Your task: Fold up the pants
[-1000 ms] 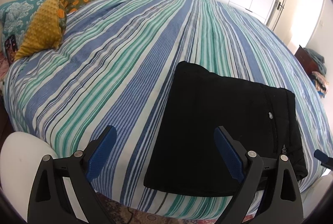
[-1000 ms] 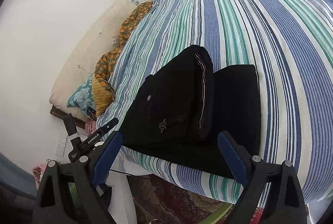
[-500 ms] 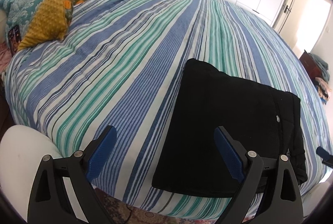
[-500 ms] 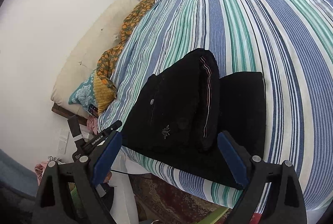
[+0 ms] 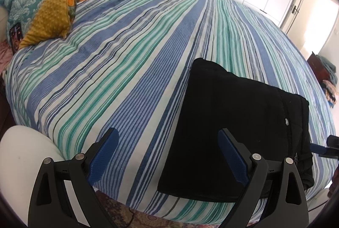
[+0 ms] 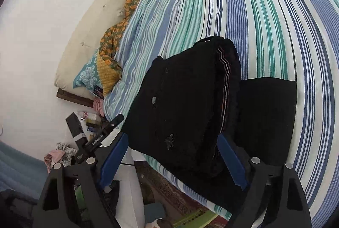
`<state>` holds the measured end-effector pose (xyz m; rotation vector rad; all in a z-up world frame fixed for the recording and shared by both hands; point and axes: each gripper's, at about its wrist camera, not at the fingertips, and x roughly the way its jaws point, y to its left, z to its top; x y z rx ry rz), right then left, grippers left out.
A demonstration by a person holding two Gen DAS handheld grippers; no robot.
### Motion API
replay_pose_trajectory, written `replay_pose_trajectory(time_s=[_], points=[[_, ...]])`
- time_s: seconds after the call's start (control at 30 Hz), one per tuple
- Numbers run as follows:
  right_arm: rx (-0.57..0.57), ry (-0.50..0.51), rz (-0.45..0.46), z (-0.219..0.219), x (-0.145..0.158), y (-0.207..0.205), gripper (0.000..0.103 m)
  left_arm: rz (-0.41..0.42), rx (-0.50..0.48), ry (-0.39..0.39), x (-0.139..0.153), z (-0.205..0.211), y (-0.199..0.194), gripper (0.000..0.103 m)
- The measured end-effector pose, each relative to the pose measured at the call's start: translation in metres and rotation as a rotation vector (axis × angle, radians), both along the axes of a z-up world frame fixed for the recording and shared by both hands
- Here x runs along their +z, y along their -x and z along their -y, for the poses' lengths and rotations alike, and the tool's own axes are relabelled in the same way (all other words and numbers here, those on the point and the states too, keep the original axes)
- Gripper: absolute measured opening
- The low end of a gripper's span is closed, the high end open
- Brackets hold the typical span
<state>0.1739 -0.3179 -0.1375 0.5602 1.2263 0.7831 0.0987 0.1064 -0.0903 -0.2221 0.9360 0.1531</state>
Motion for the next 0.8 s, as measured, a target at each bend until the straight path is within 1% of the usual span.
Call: replay_pose_trajectory(time_s=[0.03, 0.07, 0.1, 0.17, 0.23, 0.3, 0.33, 0.37, 0.4, 0.43, 0.5, 0.57, 0.6, 0.7, 0.8], points=[[0.01, 0.011, -0.008, -0.003, -0.005, -0.003, 0.086, 0.0, 0.002, -0.001, 0.0, 0.0, 0.0, 0.095], [0.024, 0.011, -0.021, -0.006, -0.01, -0.006, 0.083, 0.0, 0.003, -0.002, 0.0, -0.001, 0.0, 0.095], [0.043, 0.007, -0.038, -0.01, -0.014, -0.007, 0.077, -0.001, 0.005, -0.002, 0.0, -0.002, 0.0, 0.095], [0.104, 0.012, -0.062, -0.017, -0.019, -0.008, 0.073, -0.003, 0.012, 0.003, -0.001, -0.004, 0.0, 0.095], [0.145, 0.088, -0.049, -0.022, -0.018, -0.007, 0.072, -0.008, 0.019, 0.012, -0.003, -0.006, 0.0, 0.095], [0.167, 0.145, -0.073, -0.022, -0.023, -0.006, 0.066, -0.014, 0.021, 0.016, -0.004, -0.006, -0.002, 0.095], [0.181, 0.193, -0.077, -0.026, -0.025, -0.006, 0.064, -0.016, 0.02, 0.015, -0.005, -0.005, -0.002, 0.095], [0.199, 0.218, -0.074, -0.029, -0.027, -0.005, 0.061, -0.017, 0.018, 0.011, -0.005, -0.005, -0.003, 0.095], [0.218, 0.219, -0.075, -0.033, -0.029, -0.003, 0.051, -0.016, 0.015, 0.007, -0.005, -0.004, -0.003, 0.095], [0.227, 0.21, -0.071, -0.038, -0.029, -0.002, 0.047, -0.013, 0.014, 0.001, -0.004, -0.003, -0.002, 0.095], [0.222, 0.207, -0.041, -0.043, -0.027, -0.001, 0.032, -0.008, 0.015, -0.004, -0.003, -0.004, -0.001, 0.095], [0.197, 0.194, -0.001, -0.042, -0.019, -0.001, 0.023, -0.004, 0.022, -0.001, -0.002, -0.005, 0.0, 0.095], [0.181, 0.182, 0.016, -0.039, -0.011, 0.0, 0.022, -0.004, 0.027, 0.004, -0.002, -0.006, 0.001, 0.095], [0.149, 0.135, 0.076, -0.03, 0.018, 0.009, 0.019, 0.002, 0.033, 0.023, -0.001, -0.008, 0.001, 0.095], [0.132, 0.101, 0.118, -0.018, 0.046, 0.02, 0.018, 0.025, 0.015, 0.019, 0.006, -0.004, 0.004, 0.095]])
